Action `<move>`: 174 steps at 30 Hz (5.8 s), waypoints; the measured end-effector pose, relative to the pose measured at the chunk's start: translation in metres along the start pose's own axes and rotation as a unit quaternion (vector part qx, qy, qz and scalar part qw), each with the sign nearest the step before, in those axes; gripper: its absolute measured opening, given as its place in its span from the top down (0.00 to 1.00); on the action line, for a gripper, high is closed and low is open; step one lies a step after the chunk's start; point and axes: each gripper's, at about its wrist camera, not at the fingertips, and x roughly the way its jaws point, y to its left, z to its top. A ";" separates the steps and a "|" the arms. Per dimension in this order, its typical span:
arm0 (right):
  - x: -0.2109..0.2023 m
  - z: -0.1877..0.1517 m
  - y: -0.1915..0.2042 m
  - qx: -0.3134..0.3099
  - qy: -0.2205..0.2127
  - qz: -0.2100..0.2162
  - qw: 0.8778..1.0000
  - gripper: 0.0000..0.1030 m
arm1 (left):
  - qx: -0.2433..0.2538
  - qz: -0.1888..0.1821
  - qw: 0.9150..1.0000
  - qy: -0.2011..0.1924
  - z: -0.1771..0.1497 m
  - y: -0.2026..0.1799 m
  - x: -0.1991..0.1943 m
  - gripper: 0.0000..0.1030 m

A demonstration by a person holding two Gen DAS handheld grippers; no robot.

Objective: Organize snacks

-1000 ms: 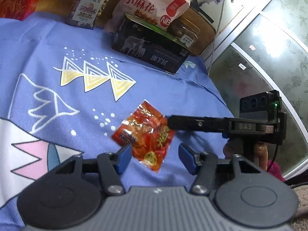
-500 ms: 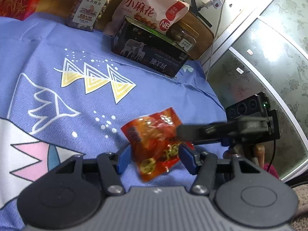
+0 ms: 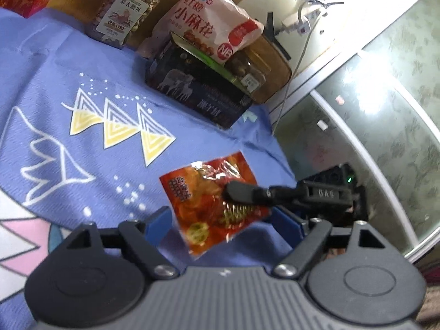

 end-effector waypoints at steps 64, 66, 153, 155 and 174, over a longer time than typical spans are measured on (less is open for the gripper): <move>0.000 0.019 0.031 -0.260 -0.258 -0.398 0.841 0.53 | 0.136 0.248 0.958 -0.050 0.077 -0.049 0.097 0.51; -0.003 0.016 0.031 -0.245 -0.262 -0.389 0.849 0.53 | 0.141 0.265 0.953 -0.046 0.069 -0.048 0.099 0.50; -0.044 -0.001 0.084 -0.198 -0.318 -0.295 0.879 0.12 | 0.180 0.412 0.890 -0.070 0.045 -0.086 0.064 0.00; -0.044 -0.001 0.084 -0.197 -0.318 -0.296 0.879 0.11 | 0.179 0.412 0.891 -0.062 0.045 -0.085 0.065 0.00; -0.045 -0.002 0.082 -0.197 -0.315 -0.296 0.880 0.10 | 0.166 0.405 0.899 -0.006 0.043 -0.079 0.078 0.00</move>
